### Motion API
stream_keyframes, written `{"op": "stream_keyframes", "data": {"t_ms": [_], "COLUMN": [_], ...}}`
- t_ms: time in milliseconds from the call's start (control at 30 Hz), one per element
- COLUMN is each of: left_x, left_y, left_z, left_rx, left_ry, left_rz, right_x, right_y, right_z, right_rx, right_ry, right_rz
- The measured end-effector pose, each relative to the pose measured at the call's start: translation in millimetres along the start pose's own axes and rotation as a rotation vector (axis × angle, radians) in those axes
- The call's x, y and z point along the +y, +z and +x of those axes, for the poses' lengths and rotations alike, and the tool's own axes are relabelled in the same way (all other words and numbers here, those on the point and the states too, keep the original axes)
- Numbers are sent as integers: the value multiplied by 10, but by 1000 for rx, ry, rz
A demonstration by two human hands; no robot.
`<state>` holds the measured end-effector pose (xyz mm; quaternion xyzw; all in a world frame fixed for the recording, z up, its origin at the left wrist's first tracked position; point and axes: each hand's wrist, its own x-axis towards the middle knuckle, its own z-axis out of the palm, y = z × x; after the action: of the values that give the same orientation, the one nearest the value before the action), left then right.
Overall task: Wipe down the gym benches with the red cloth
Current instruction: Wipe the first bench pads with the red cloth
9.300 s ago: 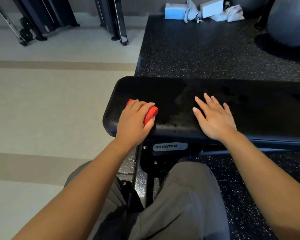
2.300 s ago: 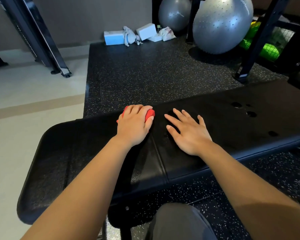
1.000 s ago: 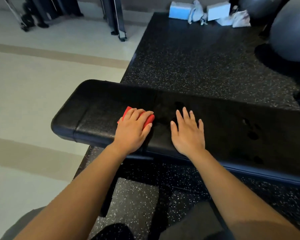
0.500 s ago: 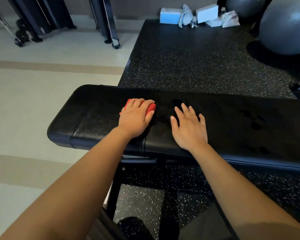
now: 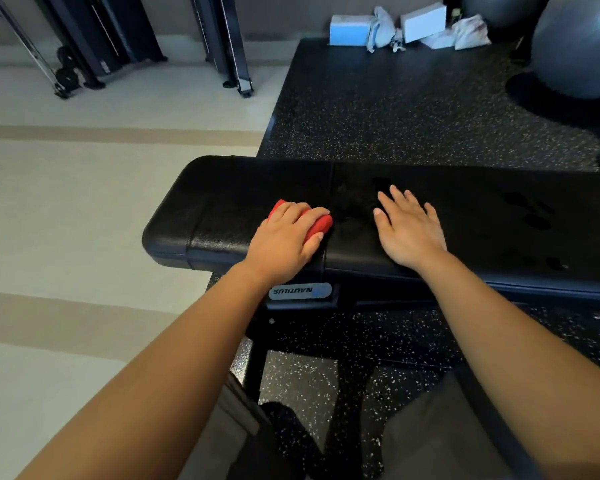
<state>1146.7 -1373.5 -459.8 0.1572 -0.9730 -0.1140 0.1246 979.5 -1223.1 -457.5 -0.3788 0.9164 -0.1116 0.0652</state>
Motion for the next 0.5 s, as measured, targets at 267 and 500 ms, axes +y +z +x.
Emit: {"op": "stream_keyframes", "data": {"t_ms": [267, 500], "left_x": [-381, -885], "left_y": [-134, -238], "left_z": [-286, -347], "left_rx": [40, 96], "left_ry": [-36, -188], "left_rz": [53, 81], "right_x": [1, 26], "right_y": [-5, 35], "right_z": [-15, 17], "right_rx": [-12, 5], "right_ry": [-2, -7], "right_rz": [-7, -15]}}
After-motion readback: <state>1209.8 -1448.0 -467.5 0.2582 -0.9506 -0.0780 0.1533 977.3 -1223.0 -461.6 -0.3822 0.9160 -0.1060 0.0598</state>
